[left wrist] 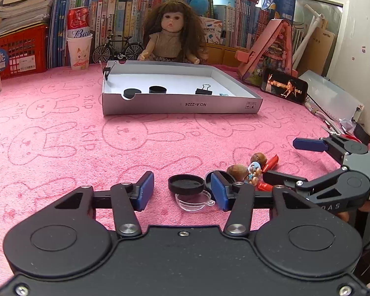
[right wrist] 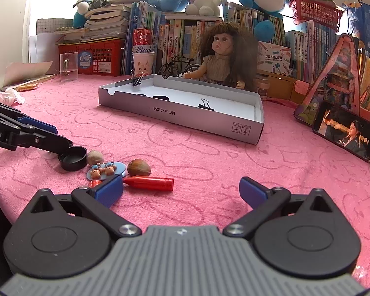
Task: Organize rigid objects
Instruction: 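Lower left tool to the black lid while right tool approaches the red crayon, then close left tool on the black lid while right tool grasps the red crayon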
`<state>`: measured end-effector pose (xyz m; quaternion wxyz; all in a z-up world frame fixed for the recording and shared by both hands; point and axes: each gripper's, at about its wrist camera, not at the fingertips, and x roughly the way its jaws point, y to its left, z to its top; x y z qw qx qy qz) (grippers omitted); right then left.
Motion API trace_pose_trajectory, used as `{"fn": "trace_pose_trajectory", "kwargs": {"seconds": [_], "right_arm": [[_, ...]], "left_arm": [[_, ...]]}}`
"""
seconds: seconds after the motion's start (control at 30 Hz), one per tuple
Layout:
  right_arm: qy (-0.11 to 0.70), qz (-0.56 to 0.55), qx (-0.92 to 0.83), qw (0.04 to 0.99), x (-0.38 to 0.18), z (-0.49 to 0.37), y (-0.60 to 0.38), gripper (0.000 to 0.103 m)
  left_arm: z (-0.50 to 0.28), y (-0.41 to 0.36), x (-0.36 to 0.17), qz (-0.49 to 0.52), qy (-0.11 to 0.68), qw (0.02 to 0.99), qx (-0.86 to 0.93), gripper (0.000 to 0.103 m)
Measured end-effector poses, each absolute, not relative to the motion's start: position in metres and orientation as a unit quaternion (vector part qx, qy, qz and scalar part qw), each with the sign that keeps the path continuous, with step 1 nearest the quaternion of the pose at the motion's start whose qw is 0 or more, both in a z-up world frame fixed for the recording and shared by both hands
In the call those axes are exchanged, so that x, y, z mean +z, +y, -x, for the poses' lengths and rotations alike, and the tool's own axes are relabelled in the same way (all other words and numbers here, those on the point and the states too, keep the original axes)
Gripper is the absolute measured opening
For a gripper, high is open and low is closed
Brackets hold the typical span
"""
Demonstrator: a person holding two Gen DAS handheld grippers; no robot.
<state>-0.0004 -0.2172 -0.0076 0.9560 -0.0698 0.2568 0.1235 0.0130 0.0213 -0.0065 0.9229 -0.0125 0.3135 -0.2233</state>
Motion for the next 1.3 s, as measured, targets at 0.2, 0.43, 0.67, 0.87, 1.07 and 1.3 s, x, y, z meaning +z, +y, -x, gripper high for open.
{"fn": "trace_pose_trajectory", "kwargs": {"seconds": [0.2,0.43,0.67,0.87,1.07,1.3], "right_arm": [[0.255,0.067,0.089,0.961,-0.009,0.006,-0.209,0.103],[0.261,0.058,0.082,0.960,-0.006,0.006,-0.204,0.100],[0.259,0.063,0.095,0.959,-0.005,0.006,-0.196,0.091],[0.239,0.046,0.104,0.964,-0.001,0.013,-0.201,0.067],[0.239,0.046,0.107,0.964,0.000,0.014,-0.202,0.061],[0.252,0.045,0.117,0.960,-0.005,0.012,-0.201,0.061]], "left_arm": [[-0.013,0.016,-0.008,0.008,0.309,0.925,-0.219,0.041],[-0.012,0.014,-0.009,0.006,0.307,0.926,-0.220,0.035],[-0.009,0.013,-0.009,0.003,0.302,0.928,-0.216,0.033],[-0.009,0.013,-0.010,0.003,0.297,0.932,-0.209,0.032],[-0.011,0.013,-0.009,0.005,0.294,0.935,-0.199,0.032],[-0.011,0.014,-0.009,0.004,0.291,0.937,-0.195,0.032]]}}
